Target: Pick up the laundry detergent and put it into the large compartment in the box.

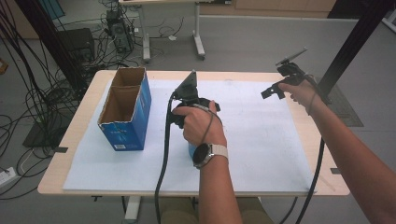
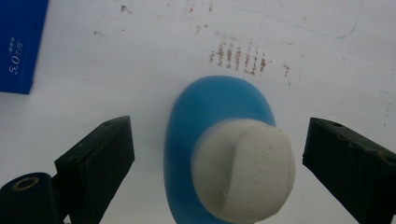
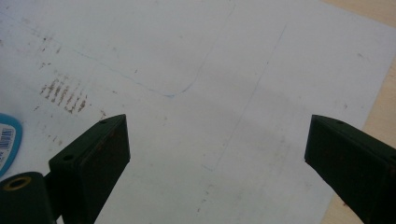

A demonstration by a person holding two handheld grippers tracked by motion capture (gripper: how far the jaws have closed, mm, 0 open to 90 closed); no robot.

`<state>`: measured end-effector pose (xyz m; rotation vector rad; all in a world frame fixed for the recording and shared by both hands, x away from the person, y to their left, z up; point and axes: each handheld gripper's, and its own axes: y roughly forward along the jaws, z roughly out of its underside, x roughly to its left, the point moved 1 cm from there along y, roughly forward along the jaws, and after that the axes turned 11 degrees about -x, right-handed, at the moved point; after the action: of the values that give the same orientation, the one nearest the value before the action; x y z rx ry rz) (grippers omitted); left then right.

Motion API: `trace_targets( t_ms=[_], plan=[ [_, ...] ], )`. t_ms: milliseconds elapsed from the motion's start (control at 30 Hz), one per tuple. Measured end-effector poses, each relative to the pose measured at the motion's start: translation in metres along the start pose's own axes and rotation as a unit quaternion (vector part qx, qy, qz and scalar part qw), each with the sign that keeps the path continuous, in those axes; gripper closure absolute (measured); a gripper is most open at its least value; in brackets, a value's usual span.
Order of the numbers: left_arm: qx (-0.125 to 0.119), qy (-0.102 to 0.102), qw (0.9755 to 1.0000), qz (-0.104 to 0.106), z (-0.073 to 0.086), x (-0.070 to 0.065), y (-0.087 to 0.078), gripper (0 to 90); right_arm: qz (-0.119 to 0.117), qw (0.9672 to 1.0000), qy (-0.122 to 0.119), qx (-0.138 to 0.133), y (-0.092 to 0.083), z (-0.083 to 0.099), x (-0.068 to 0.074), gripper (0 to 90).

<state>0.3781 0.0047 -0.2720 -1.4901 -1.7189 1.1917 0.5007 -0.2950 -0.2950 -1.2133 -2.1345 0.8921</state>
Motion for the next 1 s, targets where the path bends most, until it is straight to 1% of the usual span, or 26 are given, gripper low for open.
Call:
trace_targets(
  t_ms=[200,1000],
  plan=[
    [-0.002,-0.002,1.0,0.001,-0.0003,0.0011,-0.0003,9.2,0.0,1.0,-0.001,0.0,0.0002,-0.0002,0.0005,6.7],
    [0.0,0.002,1.0,0.002,-0.0004,0.0007,0.0002,9.2,0.002,1.0,-0.002,0.001,0.0004,-0.0002,0.0001,6.8]
  ],
)
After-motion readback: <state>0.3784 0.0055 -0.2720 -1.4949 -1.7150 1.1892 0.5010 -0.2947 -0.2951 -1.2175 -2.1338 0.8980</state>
